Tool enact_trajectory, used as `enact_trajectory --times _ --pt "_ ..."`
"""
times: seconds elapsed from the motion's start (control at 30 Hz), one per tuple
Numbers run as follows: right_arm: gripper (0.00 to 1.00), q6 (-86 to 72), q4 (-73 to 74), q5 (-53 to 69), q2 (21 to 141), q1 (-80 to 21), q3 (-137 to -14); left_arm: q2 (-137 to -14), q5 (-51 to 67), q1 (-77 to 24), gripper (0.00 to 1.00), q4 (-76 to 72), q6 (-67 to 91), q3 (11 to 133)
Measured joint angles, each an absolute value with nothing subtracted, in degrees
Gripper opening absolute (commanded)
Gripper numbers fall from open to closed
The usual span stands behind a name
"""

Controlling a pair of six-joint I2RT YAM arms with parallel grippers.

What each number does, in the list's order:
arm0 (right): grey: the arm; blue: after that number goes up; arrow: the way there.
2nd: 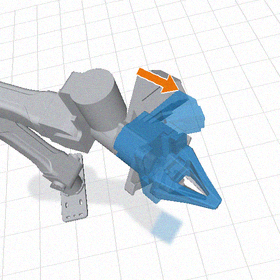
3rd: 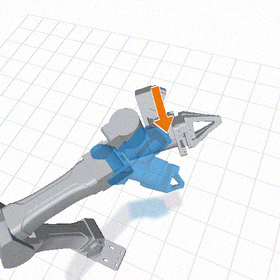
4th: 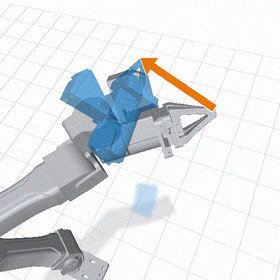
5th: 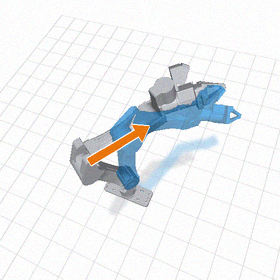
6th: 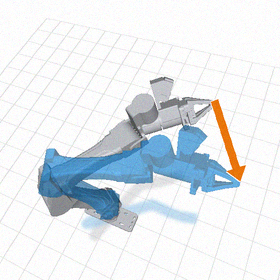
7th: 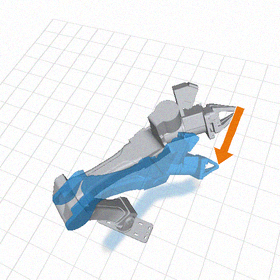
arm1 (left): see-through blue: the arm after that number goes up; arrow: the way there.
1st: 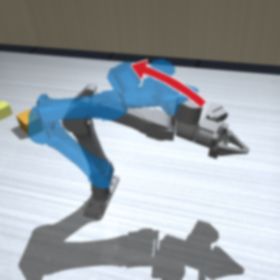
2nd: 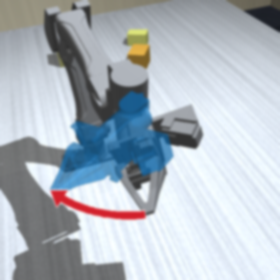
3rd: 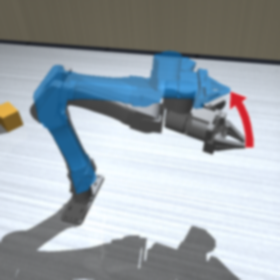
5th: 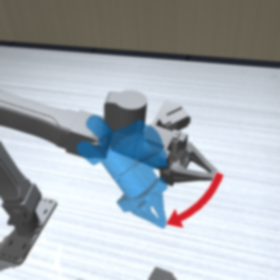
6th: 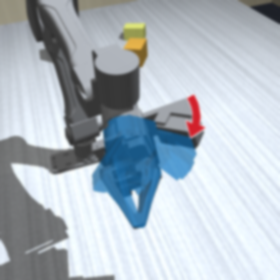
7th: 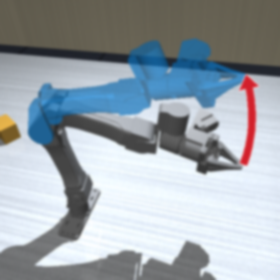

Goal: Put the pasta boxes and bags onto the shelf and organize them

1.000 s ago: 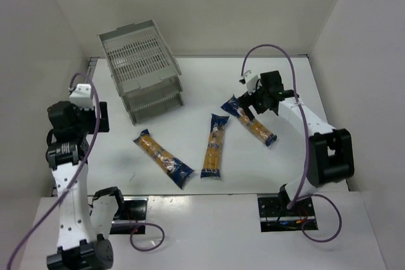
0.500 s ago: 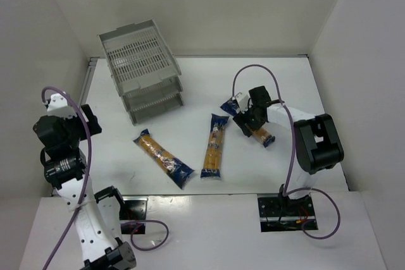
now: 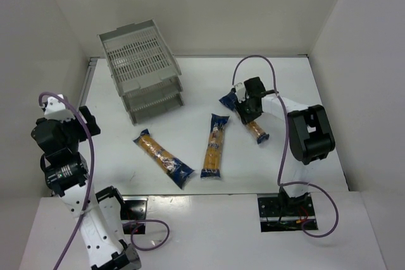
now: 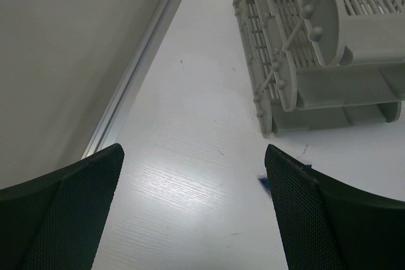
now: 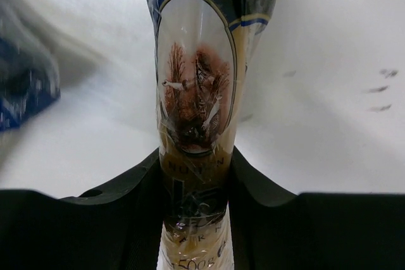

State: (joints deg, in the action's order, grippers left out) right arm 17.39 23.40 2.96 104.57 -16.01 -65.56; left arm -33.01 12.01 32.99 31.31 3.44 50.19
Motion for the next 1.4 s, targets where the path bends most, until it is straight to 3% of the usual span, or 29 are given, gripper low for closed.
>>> enact_trajectory --times 0.27,0.47,0.6,0.67,0.77,0.9,1.1,1.2,1.4 --pt "0.00 19.2 33.9 9.2 96.7 -10.7 -68.8 -31.2 12.4 33.0 0.99 31.2 3.4 50.2" --pt "0.00 18.3 32.8 14.1 88.2 -11.0 -71.2 -29.6 12.7 33.0 0.99 31.0 3.4 50.2" --pt "0.00 15.3 37.4 15.0 88.5 -11.2 -76.1 -29.5 13.4 33.0 0.99 30.9 3.5 50.2" --pt "0.00 12.8 40.8 14.7 90.3 -11.9 -82.8 -29.6 13.8 33.0 0.99 30.7 3.6 50.2" --pt "0.00 9.7 46.9 10.8 96.5 -16.7 -102.6 -30.3 14.8 33.0 0.99 29.4 5.1 50.2" --pt "0.00 7.4 43.7 6.0 106.3 -31.4 -130.6 -31.5 16.4 33.0 0.99 28.0 6.8 49.9" --pt "0.00 -0.8 39.0 13.0 121.8 -46.6 -161.8 -31.7 17.3 33.0 0.99 27.7 8.1 49.5" --pt "0.00 -5.3 34.2 14.0 129.3 -45.9 -169.9 -31.9 17.5 33.0 0.99 27.4 8.2 49.5" --pt "0.00 -10.3 29.1 8.9 139.1 -42.7 -170.7 -32.0 17.8 33.0 0.99 26.0 8.2 48.3"
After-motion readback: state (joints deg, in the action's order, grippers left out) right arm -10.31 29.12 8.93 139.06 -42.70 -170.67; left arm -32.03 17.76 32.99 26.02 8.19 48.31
